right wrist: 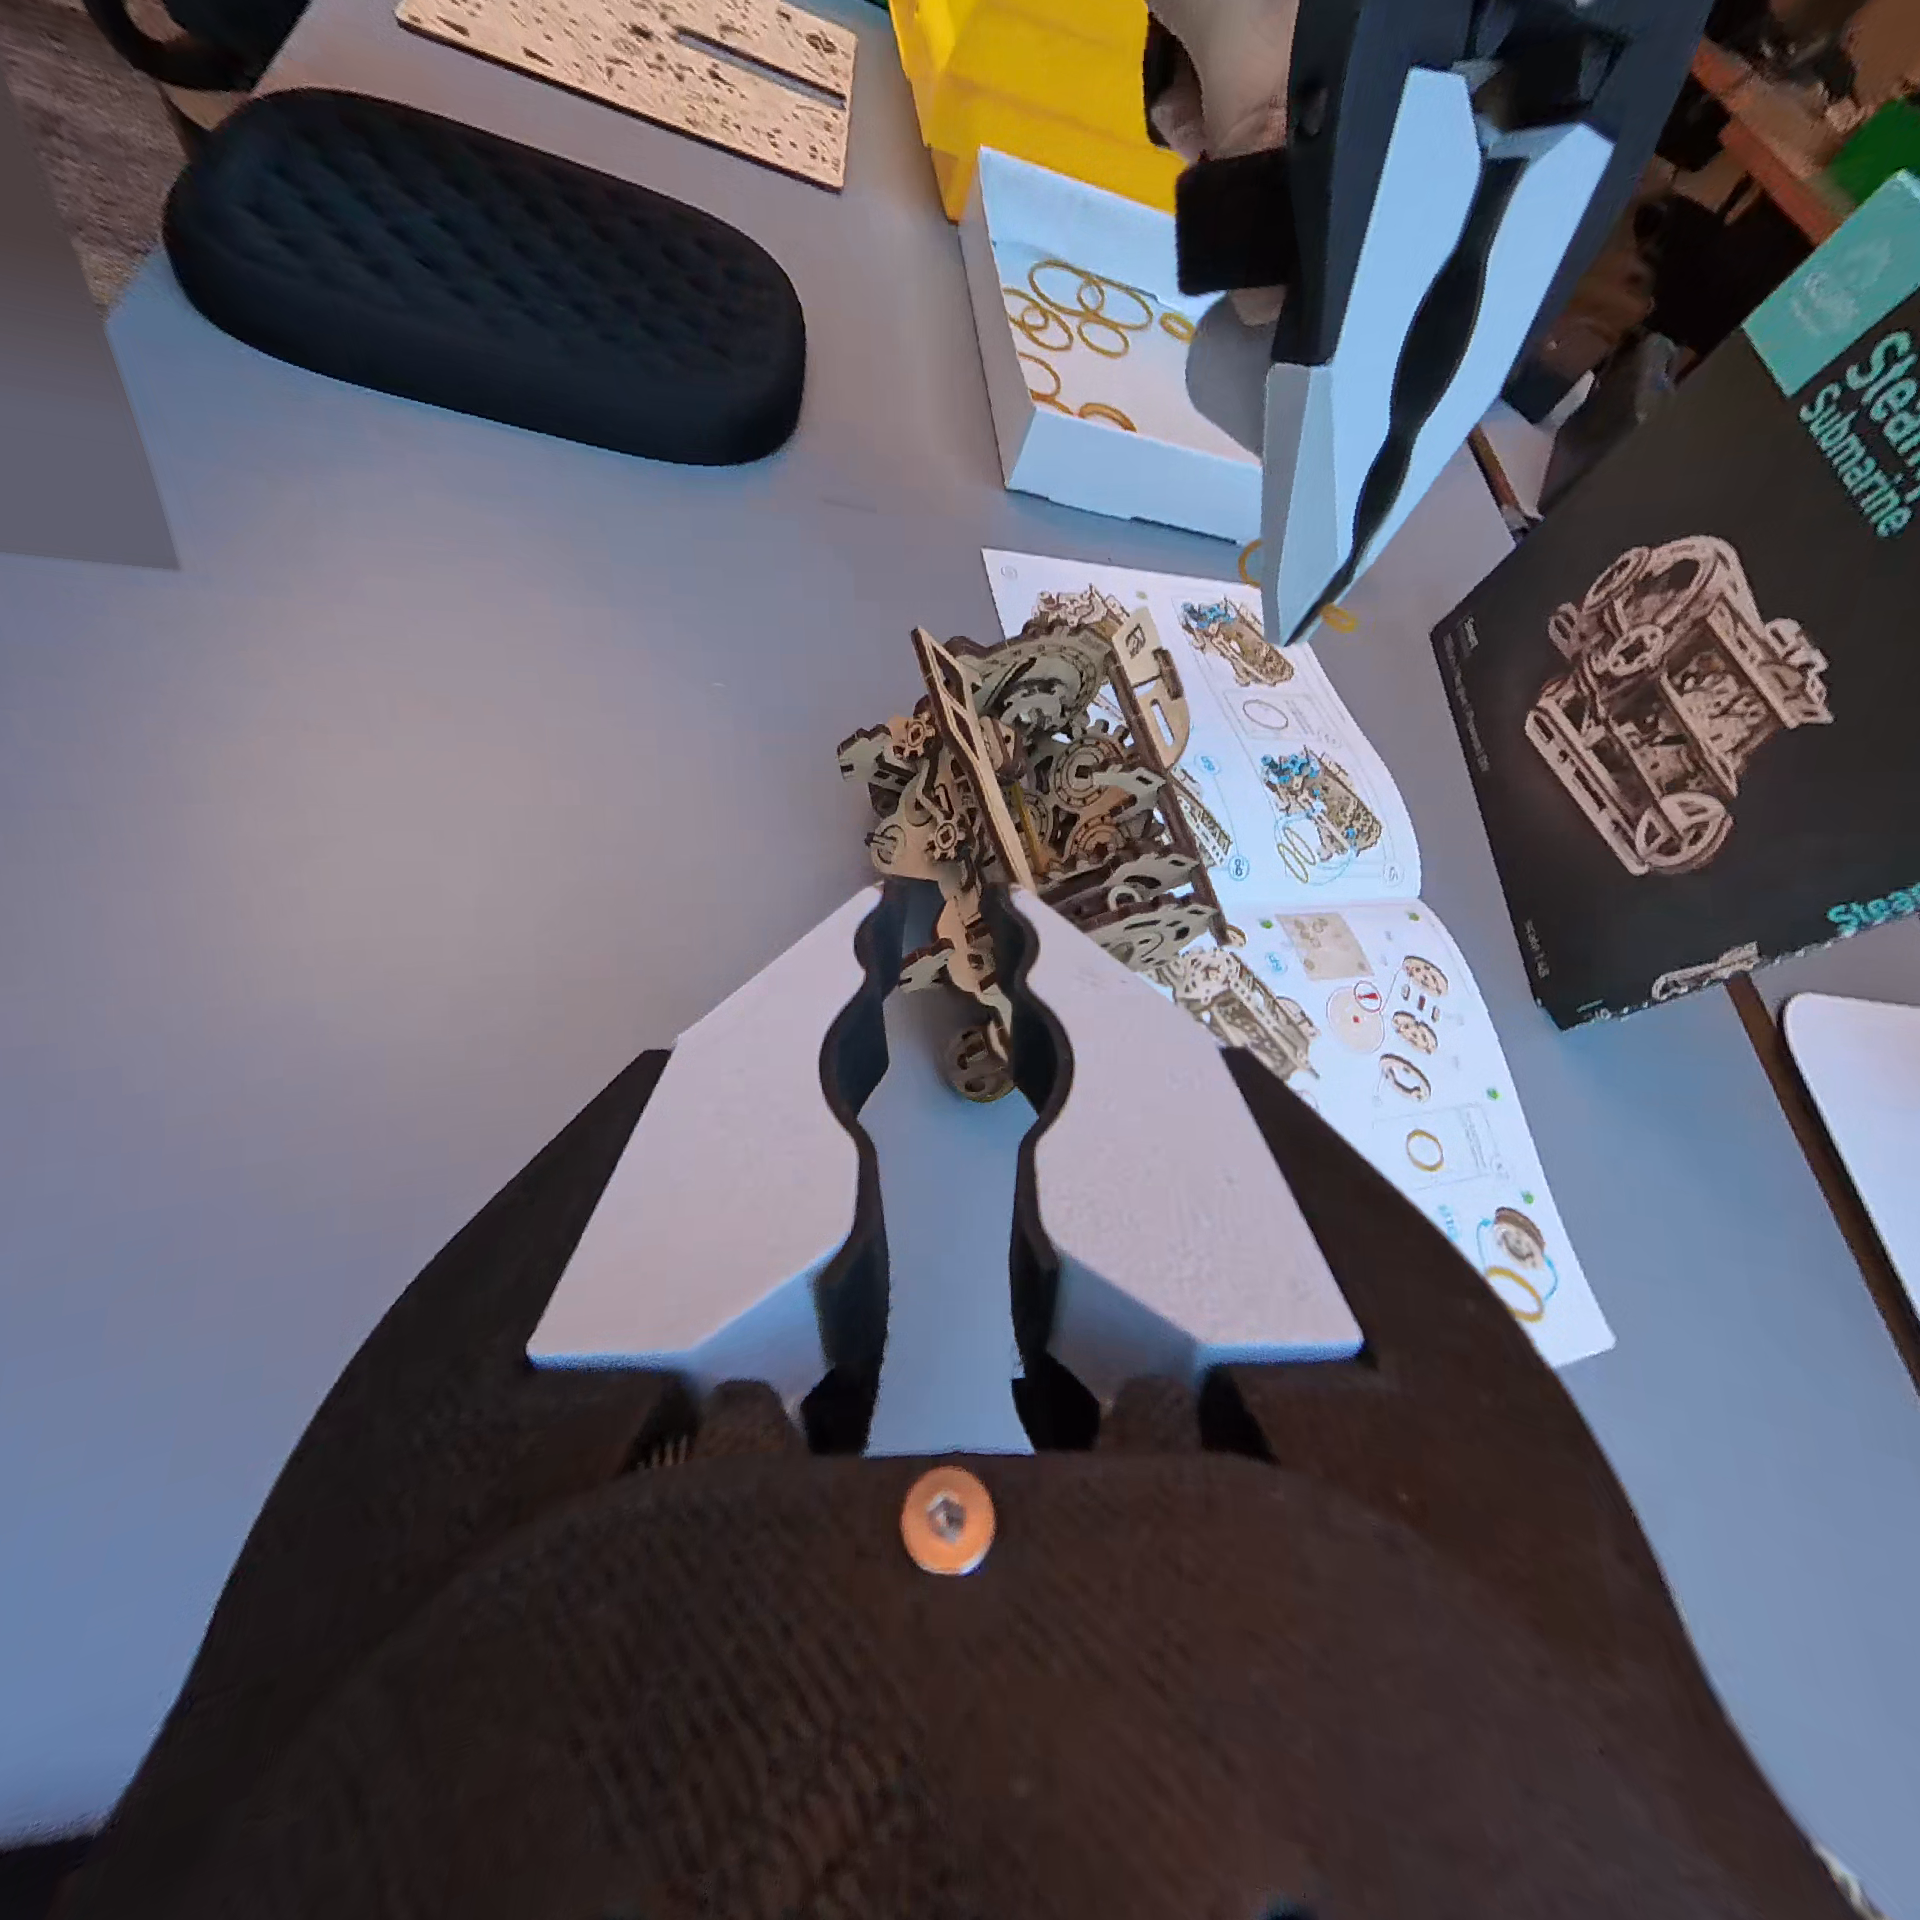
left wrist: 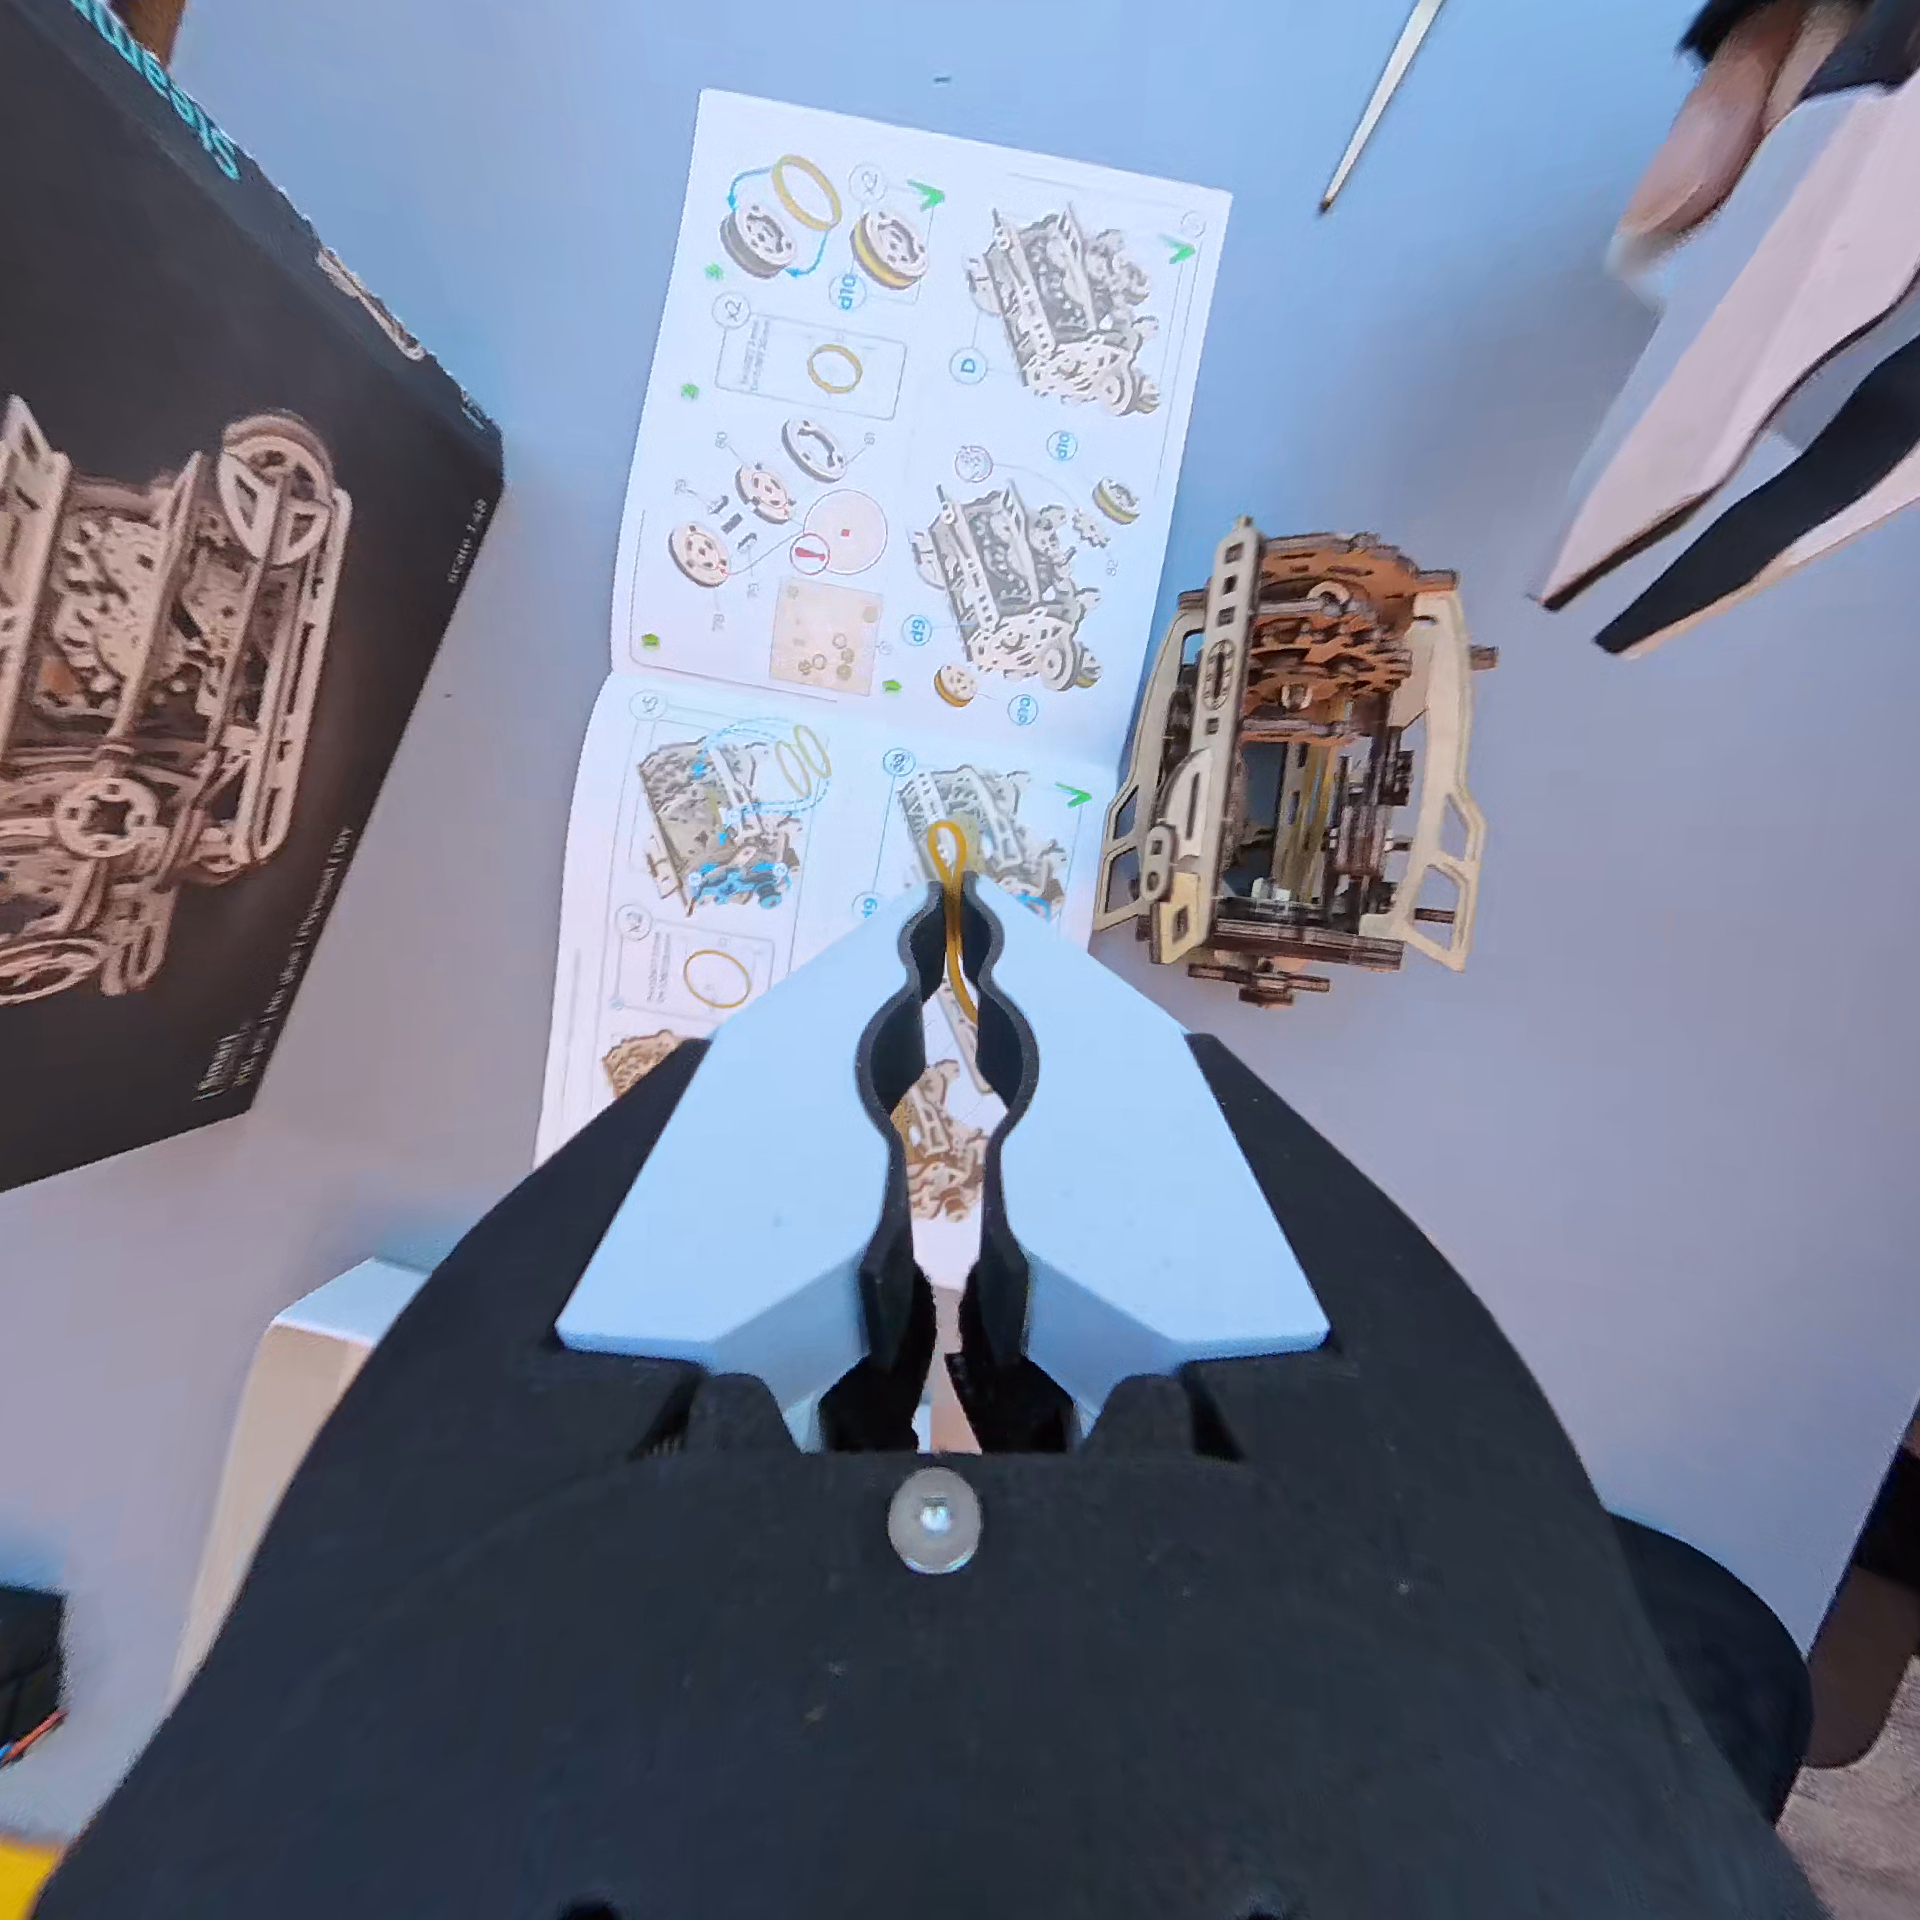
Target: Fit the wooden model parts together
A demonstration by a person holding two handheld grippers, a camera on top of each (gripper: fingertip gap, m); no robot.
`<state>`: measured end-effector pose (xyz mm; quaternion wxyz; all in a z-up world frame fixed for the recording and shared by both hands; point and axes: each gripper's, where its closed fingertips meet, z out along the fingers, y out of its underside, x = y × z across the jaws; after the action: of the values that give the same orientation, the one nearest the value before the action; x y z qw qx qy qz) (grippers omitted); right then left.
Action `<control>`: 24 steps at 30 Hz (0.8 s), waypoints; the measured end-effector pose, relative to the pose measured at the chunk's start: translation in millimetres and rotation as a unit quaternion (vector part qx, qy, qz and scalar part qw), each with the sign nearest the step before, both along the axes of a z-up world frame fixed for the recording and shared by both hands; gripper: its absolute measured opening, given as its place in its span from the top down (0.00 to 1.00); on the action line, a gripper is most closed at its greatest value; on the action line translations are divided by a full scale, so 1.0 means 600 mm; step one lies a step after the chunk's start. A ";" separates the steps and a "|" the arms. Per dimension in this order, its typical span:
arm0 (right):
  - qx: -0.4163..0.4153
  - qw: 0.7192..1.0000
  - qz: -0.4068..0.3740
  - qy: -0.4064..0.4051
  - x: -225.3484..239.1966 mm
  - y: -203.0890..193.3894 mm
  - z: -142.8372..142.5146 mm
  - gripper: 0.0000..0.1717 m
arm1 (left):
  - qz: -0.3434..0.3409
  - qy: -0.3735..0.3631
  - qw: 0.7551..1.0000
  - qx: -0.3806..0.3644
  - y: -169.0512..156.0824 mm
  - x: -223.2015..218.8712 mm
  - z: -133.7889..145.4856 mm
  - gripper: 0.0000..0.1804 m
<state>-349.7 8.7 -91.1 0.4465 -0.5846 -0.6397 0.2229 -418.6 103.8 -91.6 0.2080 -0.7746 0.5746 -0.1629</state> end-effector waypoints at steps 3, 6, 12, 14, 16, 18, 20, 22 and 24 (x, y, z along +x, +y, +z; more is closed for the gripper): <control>-0.008 0.999 -0.030 -0.004 0.006 0.012 -0.009 0.92 | -0.001 -0.047 0.999 -0.017 -0.010 0.008 0.015 1.00; -0.023 0.998 -0.045 0.023 0.004 0.017 0.003 0.96 | -0.004 -0.089 0.996 -0.026 -0.037 0.024 0.040 1.00; -0.019 0.993 0.000 0.113 -0.018 -0.005 0.092 1.00 | -0.067 -0.086 0.993 0.043 -0.120 0.064 0.066 1.00; 0.063 0.992 0.034 0.103 -0.022 -0.008 0.110 0.98 | -0.085 -0.052 0.993 0.064 -0.136 0.068 0.061 1.00; 0.111 0.991 0.029 0.072 -0.026 0.010 0.112 0.93 | -0.094 -0.024 0.993 0.075 -0.145 0.070 0.058 1.00; 0.088 0.993 0.050 0.064 -0.036 0.006 0.111 0.90 | -0.098 -0.005 0.991 0.089 -0.148 0.071 0.058 1.00; 0.060 0.993 0.073 0.076 -0.043 -0.003 0.116 0.90 | -0.100 0.011 0.990 0.103 -0.149 0.068 0.058 1.00; 0.054 0.993 0.071 0.074 -0.044 0.002 0.115 0.91 | -0.101 0.021 0.988 0.113 -0.149 0.065 0.059 1.00; 0.047 0.994 0.075 0.066 -0.045 0.003 0.110 0.91 | -0.103 0.026 0.988 0.115 -0.152 0.064 0.060 1.00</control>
<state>-376.7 10.4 -25.4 0.4970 -0.4975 -0.6605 0.2634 -380.2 12.8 -55.8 0.2628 -0.6864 0.6712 -0.0965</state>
